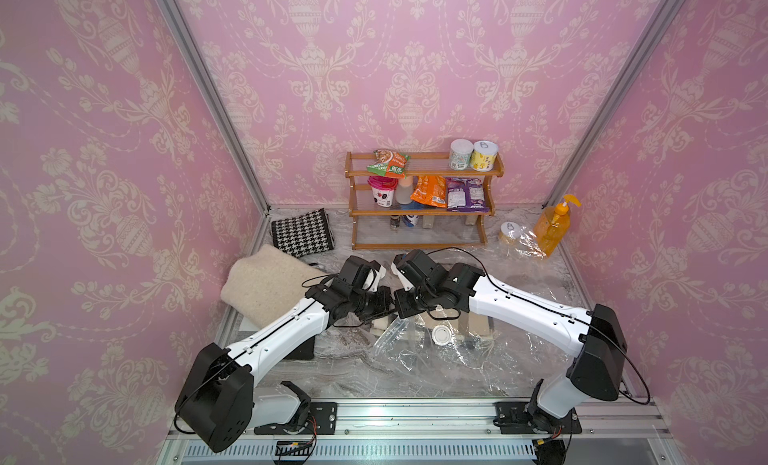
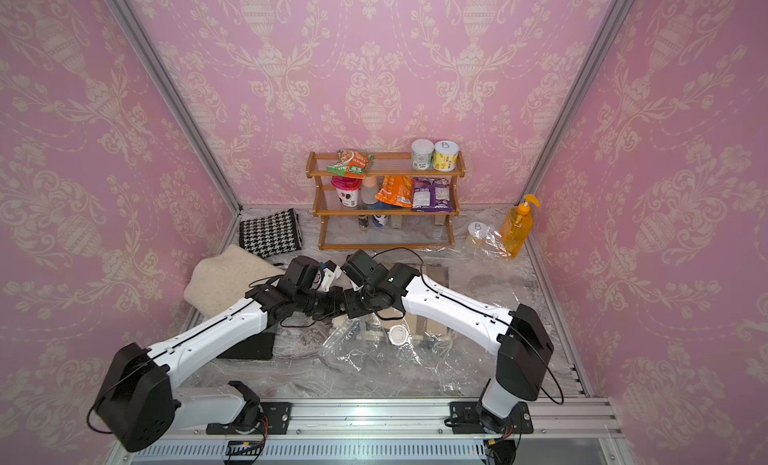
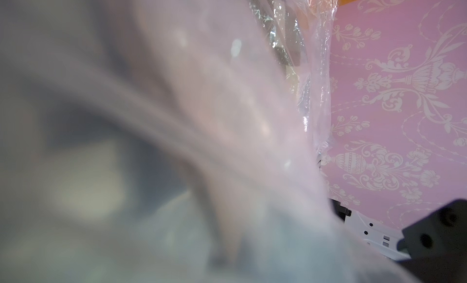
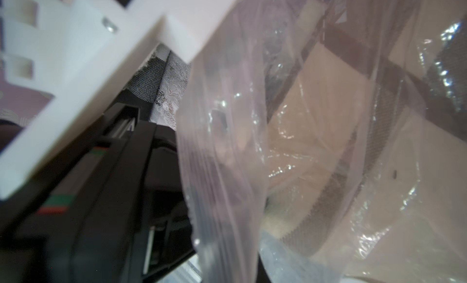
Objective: Take the scarf out of the vacuum bag
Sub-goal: Take out the scarf from the vacuum bag.
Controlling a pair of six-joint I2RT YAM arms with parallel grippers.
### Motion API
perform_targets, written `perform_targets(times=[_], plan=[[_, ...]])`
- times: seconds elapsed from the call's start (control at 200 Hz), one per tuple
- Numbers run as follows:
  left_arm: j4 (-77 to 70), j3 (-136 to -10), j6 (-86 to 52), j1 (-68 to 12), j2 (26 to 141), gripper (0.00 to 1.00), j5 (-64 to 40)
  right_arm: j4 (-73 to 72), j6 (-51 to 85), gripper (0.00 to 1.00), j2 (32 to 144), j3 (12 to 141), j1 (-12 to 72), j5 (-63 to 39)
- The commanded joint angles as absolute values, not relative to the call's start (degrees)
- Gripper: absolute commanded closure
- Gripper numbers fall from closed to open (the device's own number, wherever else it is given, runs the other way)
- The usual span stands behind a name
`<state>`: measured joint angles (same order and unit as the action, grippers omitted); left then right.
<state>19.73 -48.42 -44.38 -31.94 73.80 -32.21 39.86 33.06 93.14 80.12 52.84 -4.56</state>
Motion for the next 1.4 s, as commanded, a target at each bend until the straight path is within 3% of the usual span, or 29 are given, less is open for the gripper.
perform_targets(times=[0.0, 0.935, 1.395], plan=[[23.4, -49.8, -41.9, -31.3, 70.7, 1.0, -30.5, 39.3, 33.7, 0.92, 91.4, 77.5, 51.9, -3.8], [50.7, -56.5, -29.3, -19.9, 60.5, 1.0, -25.9, 36.0, 34.7, 0.92, 93.1, 73.5, 49.1, -6.7], [74.4, -64.4, -25.4, -19.8, 68.0, 1.0, -10.2, 33.1, 27.6, 0.92, 94.2, 73.1, 49.0, -10.7]])
